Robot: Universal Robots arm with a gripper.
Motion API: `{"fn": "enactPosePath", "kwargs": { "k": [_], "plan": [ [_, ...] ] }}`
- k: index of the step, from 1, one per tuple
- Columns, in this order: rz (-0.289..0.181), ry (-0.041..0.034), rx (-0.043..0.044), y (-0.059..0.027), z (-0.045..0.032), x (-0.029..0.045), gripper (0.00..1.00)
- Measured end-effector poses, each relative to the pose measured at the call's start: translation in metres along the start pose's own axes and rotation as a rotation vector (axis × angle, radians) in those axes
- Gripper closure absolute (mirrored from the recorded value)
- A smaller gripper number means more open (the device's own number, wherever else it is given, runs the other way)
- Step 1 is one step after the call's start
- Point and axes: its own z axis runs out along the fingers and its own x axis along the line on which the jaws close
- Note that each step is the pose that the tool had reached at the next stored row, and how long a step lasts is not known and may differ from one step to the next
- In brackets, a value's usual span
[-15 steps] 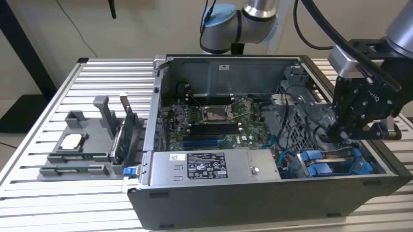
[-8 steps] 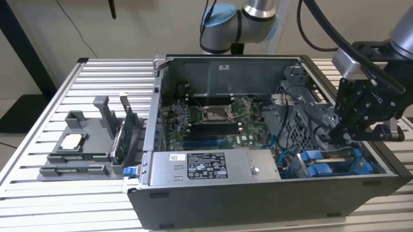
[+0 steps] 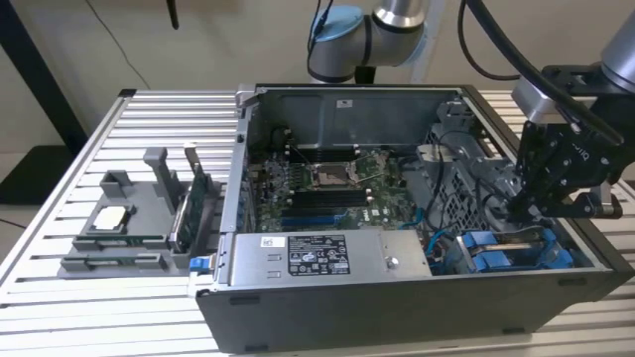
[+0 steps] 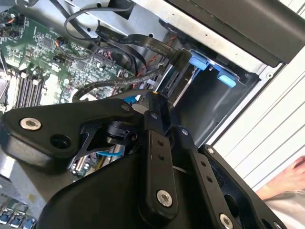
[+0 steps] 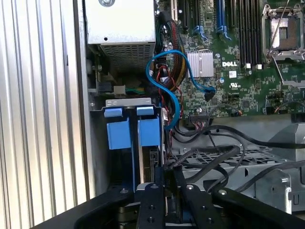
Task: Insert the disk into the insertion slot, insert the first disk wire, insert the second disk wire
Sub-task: 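Insert the first disk wire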
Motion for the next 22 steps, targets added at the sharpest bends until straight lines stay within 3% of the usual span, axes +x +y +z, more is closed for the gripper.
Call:
{"fn": "enactPosePath", "kwargs": {
  "k": [9, 16, 22],
  "plan": [
    [0.0, 0.0, -0.002, -0.0023, 0.0009, 0.0, 0.81],
    [0.001, 0.0003, -0.0099, -0.0058, 0.0028, 0.0082, 0.81],
    [0.001, 0.0004, -0.0101, -0.0064, 0.0035, 0.0088, 0.81]
  ]
}}
